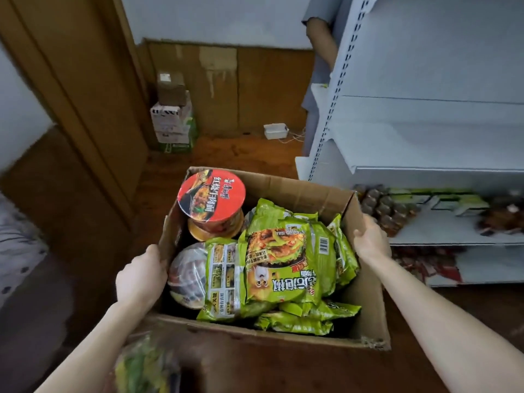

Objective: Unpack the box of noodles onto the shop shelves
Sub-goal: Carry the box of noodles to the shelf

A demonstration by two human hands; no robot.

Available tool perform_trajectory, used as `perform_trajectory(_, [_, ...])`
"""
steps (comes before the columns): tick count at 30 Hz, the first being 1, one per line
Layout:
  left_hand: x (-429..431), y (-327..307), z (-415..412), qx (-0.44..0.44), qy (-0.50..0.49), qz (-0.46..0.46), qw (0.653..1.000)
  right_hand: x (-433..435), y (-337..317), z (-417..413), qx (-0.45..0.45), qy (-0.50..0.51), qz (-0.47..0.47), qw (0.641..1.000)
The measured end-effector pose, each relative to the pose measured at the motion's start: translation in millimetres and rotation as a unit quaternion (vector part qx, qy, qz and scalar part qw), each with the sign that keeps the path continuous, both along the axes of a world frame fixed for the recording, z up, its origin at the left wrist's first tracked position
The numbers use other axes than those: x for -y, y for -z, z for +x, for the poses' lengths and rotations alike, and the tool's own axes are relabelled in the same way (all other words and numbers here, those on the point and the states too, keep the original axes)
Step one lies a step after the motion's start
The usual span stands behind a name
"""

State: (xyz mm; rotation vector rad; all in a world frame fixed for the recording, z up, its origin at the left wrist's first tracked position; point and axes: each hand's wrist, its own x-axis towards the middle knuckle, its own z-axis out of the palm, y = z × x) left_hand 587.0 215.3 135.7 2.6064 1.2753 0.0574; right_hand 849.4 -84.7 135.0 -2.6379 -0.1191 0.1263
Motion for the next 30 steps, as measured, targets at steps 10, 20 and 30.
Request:
perform_trajectory(10, [143, 1, 112, -0.006, 0.086, -0.008, 0.996, 171, 15, 63, -0.023, 0.095, -0.020, 0.995])
perform_trajectory(20, [311, 27, 248, -0.004, 0.175, -0.034, 0.984, 374, 8, 129, -0.030, 0.193, -0.016, 0.981])
perform_trajectory(30, [463, 30, 435, -0.035, 0.356, -0.012, 0.934, 543, 17, 172, -0.038, 0.389, 0.005, 0.920])
